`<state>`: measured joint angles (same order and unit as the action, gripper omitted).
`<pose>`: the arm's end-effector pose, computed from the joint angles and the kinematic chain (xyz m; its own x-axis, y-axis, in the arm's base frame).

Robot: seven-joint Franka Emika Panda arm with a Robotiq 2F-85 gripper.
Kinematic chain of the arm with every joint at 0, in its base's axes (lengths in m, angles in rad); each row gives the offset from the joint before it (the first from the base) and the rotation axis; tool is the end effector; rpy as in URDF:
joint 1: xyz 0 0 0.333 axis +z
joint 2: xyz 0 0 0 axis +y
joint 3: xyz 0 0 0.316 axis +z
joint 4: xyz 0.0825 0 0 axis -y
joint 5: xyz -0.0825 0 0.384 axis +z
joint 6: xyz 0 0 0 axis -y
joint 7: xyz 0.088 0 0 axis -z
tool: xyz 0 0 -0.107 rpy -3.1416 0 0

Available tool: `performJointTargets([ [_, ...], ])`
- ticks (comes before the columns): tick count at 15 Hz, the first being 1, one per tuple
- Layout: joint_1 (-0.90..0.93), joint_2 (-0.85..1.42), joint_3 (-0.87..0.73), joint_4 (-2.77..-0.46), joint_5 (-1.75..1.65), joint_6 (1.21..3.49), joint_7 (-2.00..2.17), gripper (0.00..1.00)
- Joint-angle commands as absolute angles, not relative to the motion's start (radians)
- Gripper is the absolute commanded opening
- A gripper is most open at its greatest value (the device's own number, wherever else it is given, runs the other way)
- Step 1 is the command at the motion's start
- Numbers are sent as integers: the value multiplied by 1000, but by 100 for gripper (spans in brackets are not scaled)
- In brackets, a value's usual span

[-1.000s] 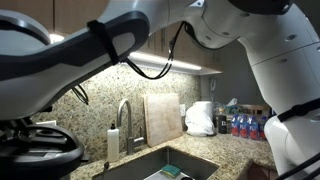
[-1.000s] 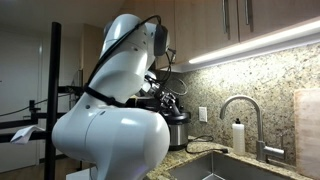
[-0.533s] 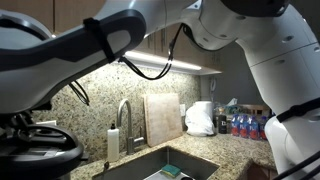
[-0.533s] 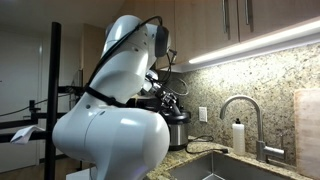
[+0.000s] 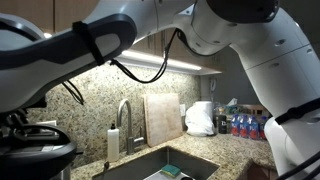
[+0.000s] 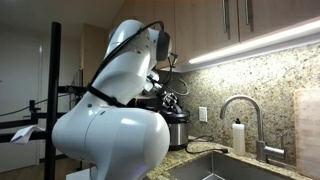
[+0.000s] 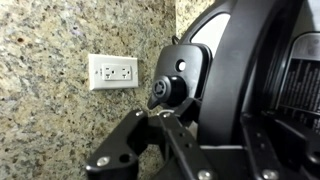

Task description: Remove the lid from the cooker.

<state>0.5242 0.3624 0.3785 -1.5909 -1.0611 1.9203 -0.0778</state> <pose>0.4884 0.4668 0.4627 0.3002 0.9347 -0.1905 0.6760 -0.0676 0.7338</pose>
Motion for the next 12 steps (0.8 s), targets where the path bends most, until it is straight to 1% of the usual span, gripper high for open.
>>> performJointTargets([
  [1,547,461,352,-1464,-1108,1892,-198,7],
  [6,595,519,318,-1395,-1146,1855,-273,5],
  [12,630,496,298,-1431,-1156,1836,-260,5],
])
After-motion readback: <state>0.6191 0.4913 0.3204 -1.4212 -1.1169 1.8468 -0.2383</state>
